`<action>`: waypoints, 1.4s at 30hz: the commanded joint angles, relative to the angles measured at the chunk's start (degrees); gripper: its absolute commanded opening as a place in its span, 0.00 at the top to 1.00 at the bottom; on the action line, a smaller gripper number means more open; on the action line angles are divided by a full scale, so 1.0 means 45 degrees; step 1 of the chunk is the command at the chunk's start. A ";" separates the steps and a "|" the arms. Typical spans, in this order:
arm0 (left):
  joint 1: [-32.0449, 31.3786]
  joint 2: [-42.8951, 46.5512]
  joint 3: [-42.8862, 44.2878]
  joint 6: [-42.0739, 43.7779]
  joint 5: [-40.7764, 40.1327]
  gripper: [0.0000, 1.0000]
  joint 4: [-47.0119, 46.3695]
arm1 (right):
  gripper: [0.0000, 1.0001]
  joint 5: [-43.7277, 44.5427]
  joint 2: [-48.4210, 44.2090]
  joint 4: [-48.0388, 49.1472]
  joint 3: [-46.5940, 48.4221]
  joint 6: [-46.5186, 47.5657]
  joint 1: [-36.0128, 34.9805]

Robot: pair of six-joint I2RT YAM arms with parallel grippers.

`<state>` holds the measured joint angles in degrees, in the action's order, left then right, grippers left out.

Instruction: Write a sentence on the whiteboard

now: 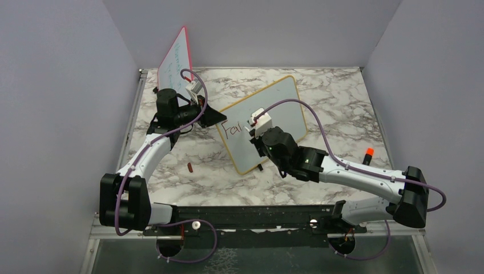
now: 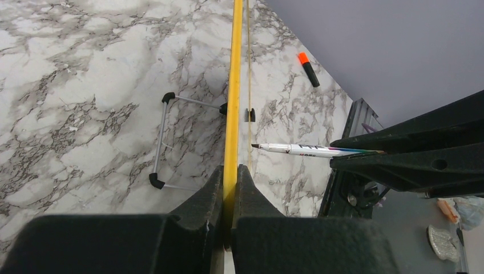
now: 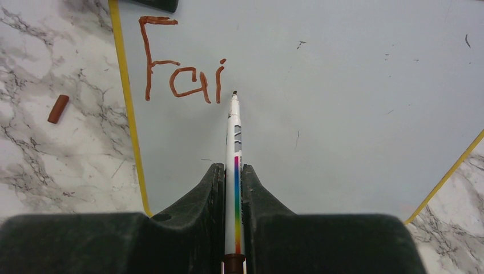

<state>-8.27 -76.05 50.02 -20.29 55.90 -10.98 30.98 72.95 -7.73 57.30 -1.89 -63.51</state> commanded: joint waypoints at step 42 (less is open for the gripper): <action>-0.0330 -0.0256 -0.0100 0.0745 0.0120 1.00 0.1023 | 0.99 0.0766 0.0452 0.0441 0.0006 -0.0068 0.0613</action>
<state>-8.27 -76.07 50.02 -20.25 55.64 -10.79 31.24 74.67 -5.63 57.25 -1.56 -62.02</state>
